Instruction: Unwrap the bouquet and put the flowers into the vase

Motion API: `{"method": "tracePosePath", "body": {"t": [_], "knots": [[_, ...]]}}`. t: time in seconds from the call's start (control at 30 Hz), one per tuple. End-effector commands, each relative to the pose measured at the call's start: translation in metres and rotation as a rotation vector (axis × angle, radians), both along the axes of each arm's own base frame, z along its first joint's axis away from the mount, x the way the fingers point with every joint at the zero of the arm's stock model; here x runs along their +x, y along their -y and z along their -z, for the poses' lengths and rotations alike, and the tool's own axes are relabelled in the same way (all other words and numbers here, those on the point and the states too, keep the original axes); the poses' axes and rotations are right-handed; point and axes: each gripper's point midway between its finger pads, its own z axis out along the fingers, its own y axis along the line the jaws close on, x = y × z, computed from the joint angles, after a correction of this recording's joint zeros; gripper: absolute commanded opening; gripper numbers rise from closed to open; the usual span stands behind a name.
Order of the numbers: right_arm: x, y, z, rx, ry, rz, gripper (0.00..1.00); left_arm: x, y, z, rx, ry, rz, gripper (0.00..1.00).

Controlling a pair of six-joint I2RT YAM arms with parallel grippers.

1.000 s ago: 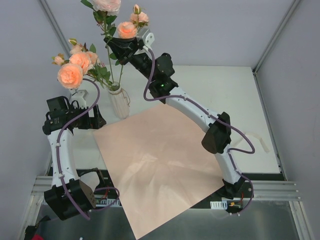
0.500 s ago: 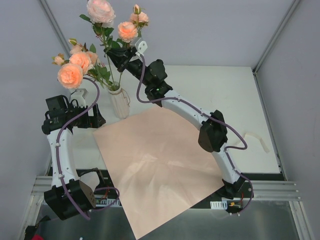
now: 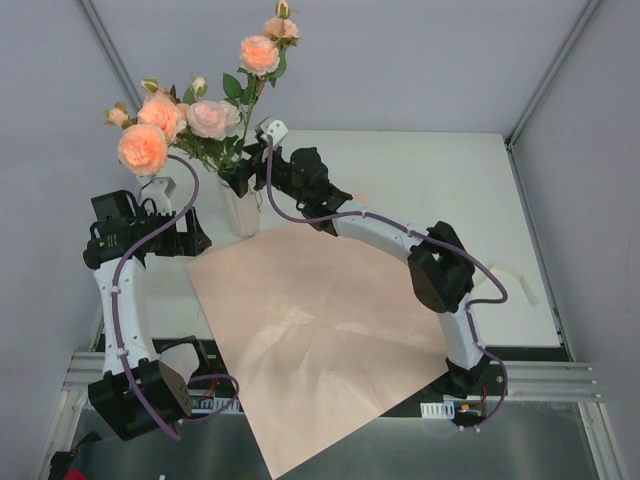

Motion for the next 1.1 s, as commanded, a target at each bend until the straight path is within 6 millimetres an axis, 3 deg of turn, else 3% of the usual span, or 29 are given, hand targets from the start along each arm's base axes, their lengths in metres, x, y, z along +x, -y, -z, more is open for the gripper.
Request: {"method": "tracePosePath", "body": {"t": [0.0, 0.03, 0.07, 0.1, 0.17, 0.2, 0.27, 0.3, 0.33, 0.37, 0.4, 0.47, 0.6, 0.73, 1.07], "knots": [[-0.037, 0.038, -0.078, 0.009, 0.045, 0.001, 0.96, 0.001, 0.000, -0.016, 0.012, 0.049, 0.013, 0.99], [-0.039, 0.042, -0.074, -0.005, 0.026, 0.009, 0.96, 0.001, 0.000, -0.016, 0.013, 0.049, 0.012, 0.99], [-0.047, 0.053, -0.086, 0.003, 0.033, 0.013, 0.96, 0.001, 0.000, -0.015, 0.013, 0.047, 0.015, 0.99], [-0.051, 0.058, -0.063, -0.050, -0.008, 0.015, 0.96, 0.001, 0.000, -0.015, 0.010, 0.046, 0.012, 0.99], [-0.062, 0.075, -0.070, -0.057, -0.021, 0.023, 0.96, 0.001, 0.001, -0.015, 0.005, 0.044, 0.014, 0.99], [-0.066, 0.080, -0.055, -0.110, -0.061, 0.023, 0.96, 0.001, 0.002, -0.014, 0.001, 0.042, 0.018, 0.99], [-0.076, 0.092, -0.058, -0.147, -0.078, 0.020, 0.96, 0.001, 0.002, -0.013, -0.002, 0.037, 0.017, 0.99], [-0.081, 0.100, -0.042, -0.215, -0.123, 0.021, 0.96, 0.001, 0.002, -0.013, -0.002, 0.037, 0.015, 0.99], [-0.083, 0.107, -0.039, -0.242, -0.145, 0.037, 0.96, 0.000, 0.002, -0.012, -0.002, 0.035, 0.016, 0.99], [-0.086, 0.117, -0.040, -0.263, -0.164, 0.056, 0.96, -0.001, 0.002, -0.013, 0.007, 0.041, 0.019, 0.99], [-0.090, 0.130, -0.020, -0.347, -0.234, 0.086, 0.96, -0.003, 0.002, -0.010, 0.007, 0.035, 0.024, 0.99], [-0.088, 0.156, -0.017, -0.392, -0.265, 0.182, 0.96, -0.005, 0.000, -0.008, 0.035, 0.037, 0.029, 0.99], [-0.093, 0.209, 0.019, -0.555, -0.382, 0.349, 0.96, -0.013, -0.004, 0.009, 0.077, 0.006, 0.040, 0.99], [-0.088, 0.253, 0.032, -0.667, -0.414, 0.542, 0.96, -0.018, -0.003, 0.020, 0.079, -0.020, 0.047, 0.99], [-0.092, 0.273, 0.041, -0.700, -0.443, 0.560, 0.96, -0.021, -0.002, 0.022, 0.069, -0.034, 0.038, 0.99]]}}
